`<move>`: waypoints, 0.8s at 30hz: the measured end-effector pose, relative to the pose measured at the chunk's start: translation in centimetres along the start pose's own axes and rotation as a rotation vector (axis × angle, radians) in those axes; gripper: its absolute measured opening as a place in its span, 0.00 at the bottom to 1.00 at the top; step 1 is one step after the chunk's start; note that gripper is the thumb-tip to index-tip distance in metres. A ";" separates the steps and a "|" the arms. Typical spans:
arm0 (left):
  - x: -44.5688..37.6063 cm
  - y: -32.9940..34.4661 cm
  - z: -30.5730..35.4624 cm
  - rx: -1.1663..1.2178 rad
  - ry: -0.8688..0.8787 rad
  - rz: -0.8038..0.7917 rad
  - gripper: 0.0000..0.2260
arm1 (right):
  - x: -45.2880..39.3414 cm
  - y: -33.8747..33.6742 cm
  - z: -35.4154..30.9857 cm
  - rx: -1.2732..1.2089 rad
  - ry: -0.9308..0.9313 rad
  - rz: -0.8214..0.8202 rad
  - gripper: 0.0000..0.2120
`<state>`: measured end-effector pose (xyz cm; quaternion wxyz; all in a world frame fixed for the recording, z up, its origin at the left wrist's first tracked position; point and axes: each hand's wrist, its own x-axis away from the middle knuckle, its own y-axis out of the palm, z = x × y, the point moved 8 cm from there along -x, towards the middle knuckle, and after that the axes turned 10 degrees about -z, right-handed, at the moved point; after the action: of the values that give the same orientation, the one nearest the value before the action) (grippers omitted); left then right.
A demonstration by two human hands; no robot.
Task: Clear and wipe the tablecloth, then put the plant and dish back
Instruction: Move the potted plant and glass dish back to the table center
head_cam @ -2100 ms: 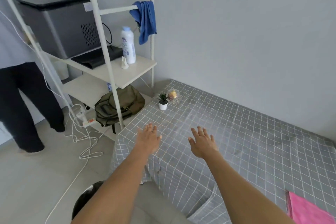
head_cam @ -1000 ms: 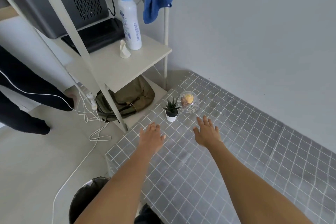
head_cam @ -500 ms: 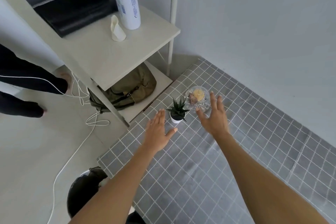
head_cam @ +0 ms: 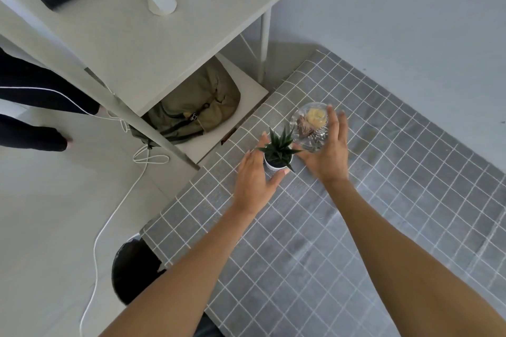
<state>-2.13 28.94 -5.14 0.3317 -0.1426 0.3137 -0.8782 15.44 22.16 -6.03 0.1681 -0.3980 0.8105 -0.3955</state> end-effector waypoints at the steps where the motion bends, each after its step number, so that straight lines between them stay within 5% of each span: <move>1: -0.1 0.1 -0.1 0.012 -0.007 0.011 0.32 | -0.2 0.0 0.0 -0.012 0.000 0.006 0.53; 6: 0.0 -0.1 -0.3 0.046 -0.013 0.061 0.25 | -0.6 -0.7 -0.5 -0.017 -0.045 0.087 0.48; 24: 2.6 -1.1 0.3 0.148 0.012 0.079 0.28 | 3.8 -2.7 1.6 -0.015 -0.001 0.213 0.46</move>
<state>-4.45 27.75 -4.12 0.3738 -0.0998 0.2551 -0.8861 15.40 17.34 -4.80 0.2068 -0.3109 0.8510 -0.3692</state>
